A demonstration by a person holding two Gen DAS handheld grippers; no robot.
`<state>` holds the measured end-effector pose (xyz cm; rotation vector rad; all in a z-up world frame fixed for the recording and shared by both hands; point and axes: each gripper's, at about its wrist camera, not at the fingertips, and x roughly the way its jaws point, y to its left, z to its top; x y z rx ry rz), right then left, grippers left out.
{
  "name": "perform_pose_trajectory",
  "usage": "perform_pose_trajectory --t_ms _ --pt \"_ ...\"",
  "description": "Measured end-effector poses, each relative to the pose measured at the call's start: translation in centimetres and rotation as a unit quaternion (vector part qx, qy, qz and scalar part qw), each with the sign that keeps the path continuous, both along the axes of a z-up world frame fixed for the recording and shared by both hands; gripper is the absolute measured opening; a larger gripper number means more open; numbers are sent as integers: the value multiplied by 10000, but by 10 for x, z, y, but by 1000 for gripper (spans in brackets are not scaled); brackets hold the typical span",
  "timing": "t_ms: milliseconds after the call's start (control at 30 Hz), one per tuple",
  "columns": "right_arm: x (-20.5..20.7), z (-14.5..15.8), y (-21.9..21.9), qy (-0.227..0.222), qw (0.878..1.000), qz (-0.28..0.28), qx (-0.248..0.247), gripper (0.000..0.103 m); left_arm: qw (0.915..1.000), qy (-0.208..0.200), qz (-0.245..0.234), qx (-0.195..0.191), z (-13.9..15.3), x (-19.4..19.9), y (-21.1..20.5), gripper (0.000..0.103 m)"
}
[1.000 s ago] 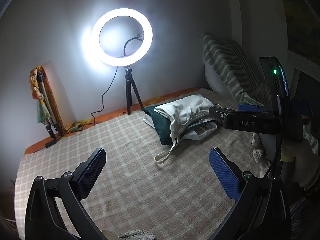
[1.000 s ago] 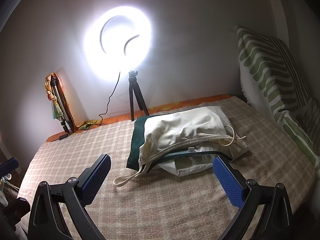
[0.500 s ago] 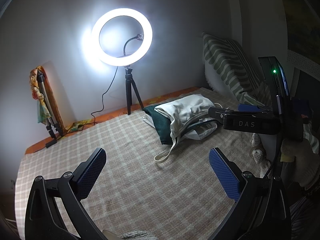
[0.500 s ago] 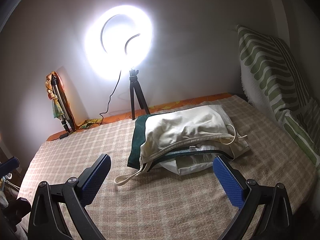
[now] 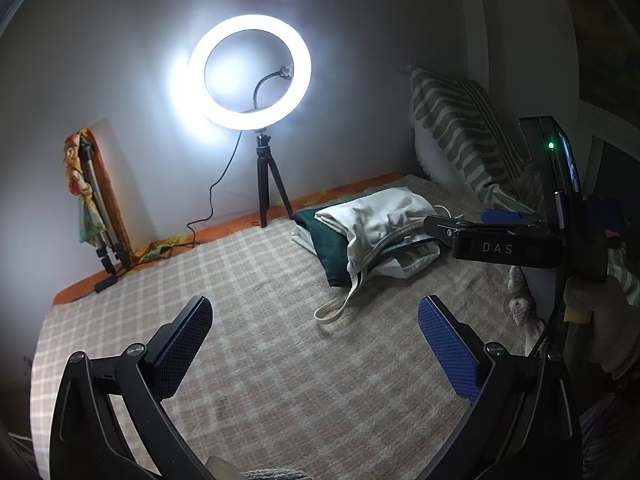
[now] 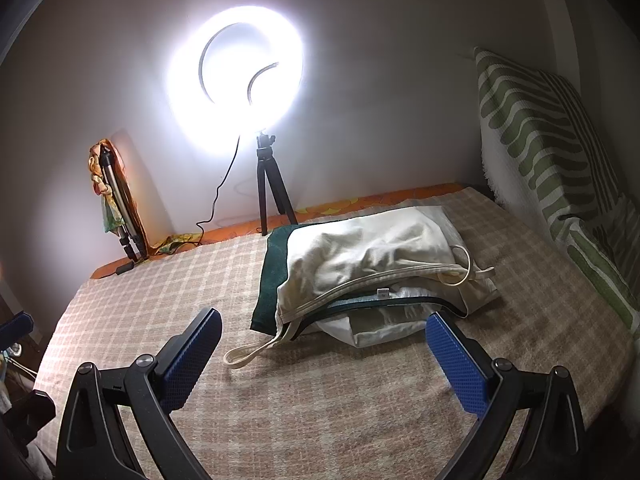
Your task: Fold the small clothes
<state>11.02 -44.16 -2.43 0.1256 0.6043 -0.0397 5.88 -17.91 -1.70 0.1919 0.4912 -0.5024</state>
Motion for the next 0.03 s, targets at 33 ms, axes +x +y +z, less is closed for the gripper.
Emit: perform_pose_trajectory --t_ms 33 --pt "1 -2 0 22 10000 -33 -17 103 10000 50 0 -8 -1 2 2 102"
